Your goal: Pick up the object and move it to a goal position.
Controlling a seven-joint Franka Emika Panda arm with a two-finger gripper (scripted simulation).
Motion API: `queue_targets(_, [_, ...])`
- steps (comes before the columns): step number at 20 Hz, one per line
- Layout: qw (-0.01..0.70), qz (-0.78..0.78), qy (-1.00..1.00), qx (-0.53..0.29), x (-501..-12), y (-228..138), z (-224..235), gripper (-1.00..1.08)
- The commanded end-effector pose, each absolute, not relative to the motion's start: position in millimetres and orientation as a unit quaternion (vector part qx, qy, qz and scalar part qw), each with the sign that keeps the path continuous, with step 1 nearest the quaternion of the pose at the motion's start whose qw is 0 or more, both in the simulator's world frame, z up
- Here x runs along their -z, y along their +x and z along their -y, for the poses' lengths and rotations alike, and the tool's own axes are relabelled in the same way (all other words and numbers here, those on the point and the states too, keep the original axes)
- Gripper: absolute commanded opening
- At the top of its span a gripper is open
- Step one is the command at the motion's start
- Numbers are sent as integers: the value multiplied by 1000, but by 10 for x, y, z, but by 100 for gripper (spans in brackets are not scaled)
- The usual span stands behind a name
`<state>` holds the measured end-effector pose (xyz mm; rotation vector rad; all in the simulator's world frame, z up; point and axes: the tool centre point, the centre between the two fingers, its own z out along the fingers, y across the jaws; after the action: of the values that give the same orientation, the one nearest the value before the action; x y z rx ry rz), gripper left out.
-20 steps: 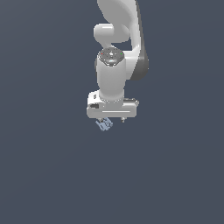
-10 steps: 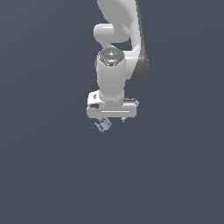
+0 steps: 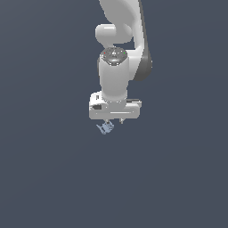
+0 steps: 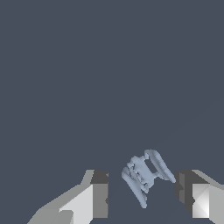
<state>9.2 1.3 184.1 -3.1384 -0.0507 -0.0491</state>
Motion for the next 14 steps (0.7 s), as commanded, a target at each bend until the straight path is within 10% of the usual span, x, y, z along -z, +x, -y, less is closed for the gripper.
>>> queue_targets(1, [2,17,-1000,15,-1835,90,-8,28])
queue_targets(14, [25,55,-998,-5,-1590,41,166,28])
